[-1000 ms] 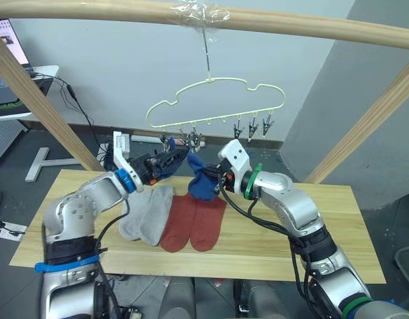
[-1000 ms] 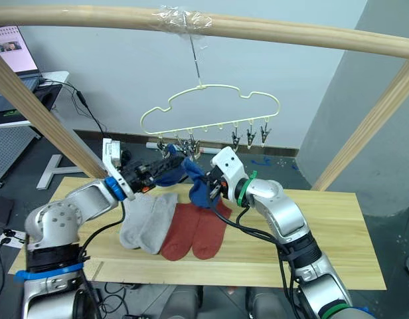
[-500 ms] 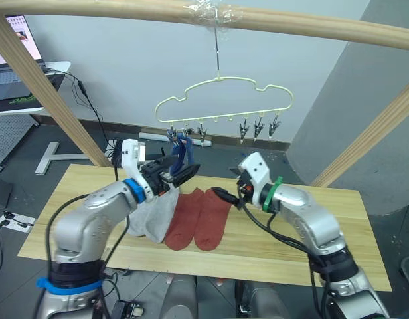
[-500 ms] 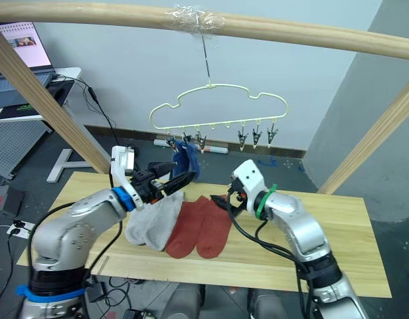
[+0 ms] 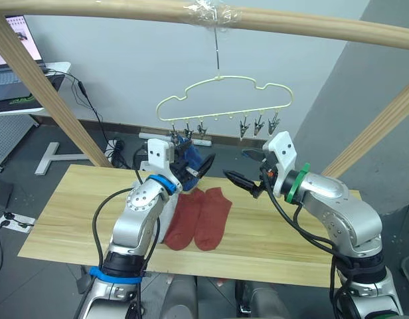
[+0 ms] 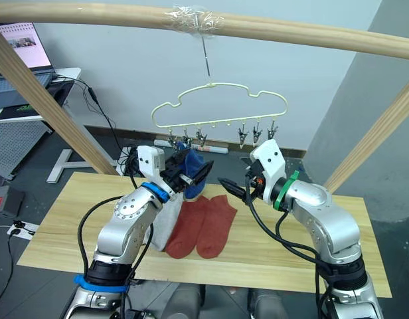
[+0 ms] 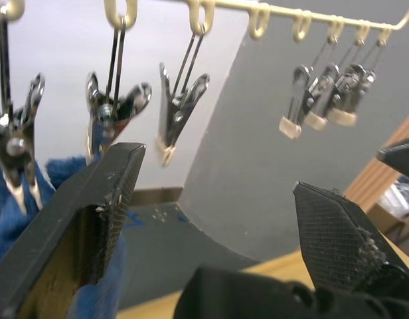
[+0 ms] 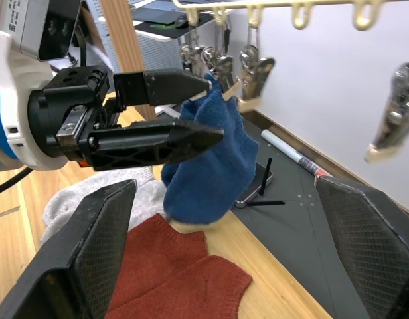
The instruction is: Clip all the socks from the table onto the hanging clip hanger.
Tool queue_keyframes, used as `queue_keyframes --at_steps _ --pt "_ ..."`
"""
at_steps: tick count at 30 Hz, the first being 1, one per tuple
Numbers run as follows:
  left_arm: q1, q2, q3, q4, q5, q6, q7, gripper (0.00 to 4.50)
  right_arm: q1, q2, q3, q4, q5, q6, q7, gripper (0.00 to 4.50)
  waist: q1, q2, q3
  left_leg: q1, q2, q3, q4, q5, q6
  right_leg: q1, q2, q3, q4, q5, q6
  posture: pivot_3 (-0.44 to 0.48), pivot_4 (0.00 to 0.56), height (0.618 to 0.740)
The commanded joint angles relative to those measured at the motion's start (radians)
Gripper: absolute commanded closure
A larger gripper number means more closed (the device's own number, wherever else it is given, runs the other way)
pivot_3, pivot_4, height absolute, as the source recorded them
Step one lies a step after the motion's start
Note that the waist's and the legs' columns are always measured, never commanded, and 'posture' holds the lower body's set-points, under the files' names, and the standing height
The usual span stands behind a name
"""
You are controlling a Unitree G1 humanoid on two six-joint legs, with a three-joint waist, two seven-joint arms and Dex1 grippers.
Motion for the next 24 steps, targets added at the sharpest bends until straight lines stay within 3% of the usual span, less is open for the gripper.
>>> queue_keyframes --at_steps 1,4,15,18,24 --pt "-0.012 -0.015 0.010 -0.005 0.014 -0.041 0.004 0.75 -0.028 -0.005 -0.021 -0.044 0.025 -0.003 -0.014 0.00 -0.005 0.000 0.000 0.000 0.000 0.000 0.000 0.000 0.000 0.000 0.000 0.000 0.000 0.000 0.000 0.227 0.155 0.740" --pt "-0.012 -0.024 0.012 -0.004 0.026 -0.039 0.021 1.51 -0.033 -0.016 -0.027 -0.043 0.027 -0.006 -0.015 0.00 -0.008 0.000 0.000 0.000 0.000 0.000 0.000 0.000 0.000 0.000 0.000 0.000 0.000 0.001 -0.001 0.227 0.155 0.740" --pt "-0.036 -0.049 0.017 0.037 0.077 -0.083 0.064 1.51 -0.071 -0.040 -0.044 -0.040 0.052 0.004 -0.019 0.00 -0.010 0.000 0.000 0.000 0.000 -0.001 0.005 0.000 0.000 0.002 0.000 0.000 0.001 0.001 0.000 0.219 0.159 0.740" --pt "-0.045 -0.053 0.024 0.049 0.073 -0.085 0.061 2.02 -0.077 -0.047 -0.045 -0.036 0.059 0.004 -0.022 0.00 -0.010 0.000 0.000 0.000 0.000 -0.001 0.005 0.000 0.000 0.002 0.000 -0.001 0.001 0.001 0.001 0.218 0.160 0.740" --pt "-0.064 -0.060 0.028 0.076 0.079 -0.086 0.064 3.90 -0.082 -0.061 -0.047 -0.031 0.066 0.004 -0.020 0.00 -0.010 0.000 0.000 0.000 0.000 -0.001 0.006 0.000 0.000 0.003 0.000 0.000 0.001 0.002 0.001 0.219 0.162 0.740"
